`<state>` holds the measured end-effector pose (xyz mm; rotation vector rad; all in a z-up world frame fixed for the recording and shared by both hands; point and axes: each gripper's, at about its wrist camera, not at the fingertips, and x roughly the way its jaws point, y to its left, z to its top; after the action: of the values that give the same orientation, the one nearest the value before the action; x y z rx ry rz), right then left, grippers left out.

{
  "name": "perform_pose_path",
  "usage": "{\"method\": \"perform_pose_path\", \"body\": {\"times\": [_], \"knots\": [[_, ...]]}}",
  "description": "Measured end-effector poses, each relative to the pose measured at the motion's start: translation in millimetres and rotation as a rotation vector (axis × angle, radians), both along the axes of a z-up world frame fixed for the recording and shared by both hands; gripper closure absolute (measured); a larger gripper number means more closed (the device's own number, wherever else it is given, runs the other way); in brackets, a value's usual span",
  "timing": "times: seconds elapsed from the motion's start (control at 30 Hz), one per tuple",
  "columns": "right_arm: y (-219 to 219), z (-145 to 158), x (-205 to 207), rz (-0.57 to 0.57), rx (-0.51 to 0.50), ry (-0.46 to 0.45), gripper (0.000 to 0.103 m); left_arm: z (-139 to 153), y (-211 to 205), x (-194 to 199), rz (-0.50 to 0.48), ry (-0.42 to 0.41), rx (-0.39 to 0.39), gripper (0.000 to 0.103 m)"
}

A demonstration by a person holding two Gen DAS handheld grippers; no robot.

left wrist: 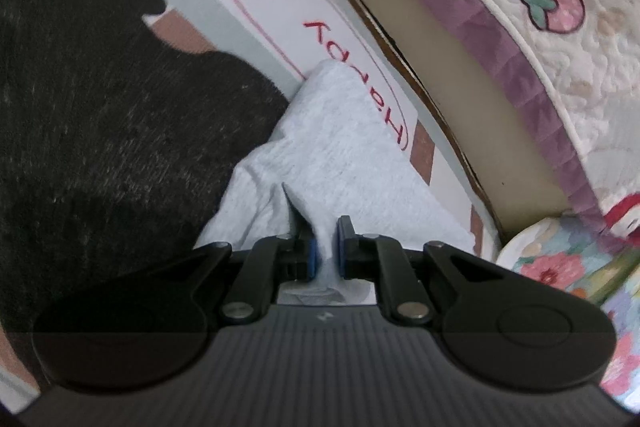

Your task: Fold clothes

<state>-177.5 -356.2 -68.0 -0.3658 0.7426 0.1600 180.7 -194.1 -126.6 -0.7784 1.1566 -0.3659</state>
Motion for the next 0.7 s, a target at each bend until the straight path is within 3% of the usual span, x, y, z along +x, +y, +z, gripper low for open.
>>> {"method": "perform_pose_path", "body": {"times": [0.07, 0.3, 0.4, 0.43, 0.5, 0.53, 0.6, 0.7], "knots": [[3, 4, 6, 0.019, 0.027, -0.005, 0.044, -2, 1, 1, 0.007, 0.017, -0.017, 0.093], [37, -26, 16, 0.16, -0.105, 0.054, 0.041, -4, 4, 0, 0.022, 0.037, -0.044, 0.092], [37, -38, 29, 0.116, -0.089, 0.06, 0.041, -3, 10, 2, 0.04, 0.052, -0.086, 0.092], [33, -38, 33, 0.093, -0.061, 0.04, 0.045, -2, 12, 1, 0.052, 0.051, -0.103, 0.094], [23, -36, 39, 0.053, 0.016, 0.032, 0.096, -1, 16, 0, 0.075, 0.048, -0.139, 0.095], [9, -30, 42, 0.028, 0.154, 0.044, 0.101, 0, 18, 0, 0.087, 0.046, -0.157, 0.095], [-25, -12, 41, -0.063, 0.417, -0.019, 0.101, 1, 22, -1, 0.11, 0.044, -0.192, 0.095], [-60, 11, 40, -0.183, 0.479, -0.142, 0.101, 4, 29, -2, 0.145, 0.039, -0.246, 0.095]]}}
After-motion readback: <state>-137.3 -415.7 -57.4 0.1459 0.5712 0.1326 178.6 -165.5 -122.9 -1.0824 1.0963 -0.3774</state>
